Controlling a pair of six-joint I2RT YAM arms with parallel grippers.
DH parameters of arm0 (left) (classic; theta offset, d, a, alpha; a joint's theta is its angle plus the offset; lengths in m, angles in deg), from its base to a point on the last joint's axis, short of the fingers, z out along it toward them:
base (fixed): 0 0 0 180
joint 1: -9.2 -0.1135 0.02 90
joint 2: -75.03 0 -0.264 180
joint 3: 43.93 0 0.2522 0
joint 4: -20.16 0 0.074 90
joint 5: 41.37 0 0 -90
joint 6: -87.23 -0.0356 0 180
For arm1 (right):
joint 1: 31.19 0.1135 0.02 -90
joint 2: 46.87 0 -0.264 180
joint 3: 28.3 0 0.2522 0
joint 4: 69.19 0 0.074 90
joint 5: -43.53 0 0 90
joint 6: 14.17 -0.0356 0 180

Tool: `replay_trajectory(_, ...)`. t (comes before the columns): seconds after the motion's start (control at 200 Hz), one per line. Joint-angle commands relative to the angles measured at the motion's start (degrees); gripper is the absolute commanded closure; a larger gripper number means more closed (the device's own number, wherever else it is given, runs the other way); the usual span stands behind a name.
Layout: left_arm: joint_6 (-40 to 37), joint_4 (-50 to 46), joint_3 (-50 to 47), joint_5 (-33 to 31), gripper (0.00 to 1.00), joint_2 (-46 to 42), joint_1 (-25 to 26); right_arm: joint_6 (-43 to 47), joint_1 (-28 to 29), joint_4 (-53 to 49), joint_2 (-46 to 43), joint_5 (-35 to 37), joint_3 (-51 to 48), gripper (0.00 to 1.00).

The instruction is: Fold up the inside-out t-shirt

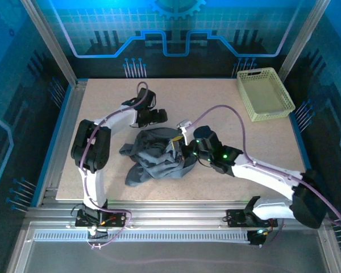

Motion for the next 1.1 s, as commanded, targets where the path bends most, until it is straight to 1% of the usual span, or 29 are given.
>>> replay_trajectory(0.0,1.28,-2.39,-5.45,-6.02,0.07,-10.96,0.07,2.21,-1.57,0.40,-6.37,2.85,-0.42,1.00)
replay_trajectory(0.07,2.05,-2.05,-9.16,-9.60,0.06,-17.63,0.08,2.21,-3.55,-1.13,-9.66,1.86,-0.80,1.00)
replay_trajectory(0.14,2.51,-0.74,-12.96,-10.71,0.06,-24.00,0.58,1.24,-5.55,-3.00,-12.38,1.34,-1.71,1.00)
replay_trajectory(0.205,2.32,-0.46,-15.22,-11.56,0.05,-28.04,2.87,-0.08,-6.49,-6.29,-13.24,2.68,-2.73,1.00)
replay_trajectory(0.26,1.98,-2.05,-15.48,-12.03,0.05,-29.19,5.84,-1.38,-6.59,-9.28,-12.62,4.17,-4.02,1.00)
replay_trajectory(0.305,2.48,-4.35,-15.06,-12.47,0.05,-28.85,8.34,-3.65,-6.67,-11.87,-11.71,5.32,-5.45,1.00)
replay_trajectory(0.36,3.41,-6.90,-14.62,-13.50,0.05,-27.75,11.27,-6.20,-6.37,-13.26,-11.04,5.12,-8.23,1.00)
replay_trajectory(0.425,5.21,-9.44,-14.12,-13.84,0.04,-25.42,14.04,-8.71,-4.62,-13.75,-11.08,6.47,-11.89,1.00)
replay_trajectory(0.53,8.84,-12.32,-12.73,-12.32,0.04,-20.62,16.55,-12.28,-0.57,-14.42,-11.97,8.88,-16.29,1.00)
replay_trajectory(0.62,11.00,-13.30,-12.33,-12.73,0.05,-17.59,18.48,-15.73,2.85,-16.62,-12.26,11.94,-17.98,1.00)
replay_trajectory(0.78,13.20,-12.69,-12.91,-11.56,0.17,-14.65,19.20,-21.25,6.65,-21.59,-9.70,15.09,-18.21,1.00)
replay_trajectory(0.87,12.79,-13.73,-12.62,-10.79,0.28,-12.91,19.30,-20.90,7.40,-23.16,-9.00,15.43,-17.33,1.00)
replay_trajectory(0.935,12.51,-13.44,-13.27,-10.22,0.33,-12.49,19.31,-19.45,7.24,-25.28,-9.20,15.41,-15.06,1.00)
replay_trajectory(0.995,12.50,-13.16,-14.09,-9.84,0.39,-12.64,19.34,-17.37,7.22,-28.23,-9.54,15.93,-11.73,0.80)
replay_trajectory(1.07,12.18,-12.45,-15.21,-9.31,0.46,-13.00,19.39,-14.56,6.19,-32.26,-9.41,16.36,-6.75,0.62)
replay_trajectory(1.095,12.06,-12.21,-15.54,-9.20,0.48,-13.00,19.39,-13.89,5.42,-33.61,-9.08,16.29,-5.01,0.57)
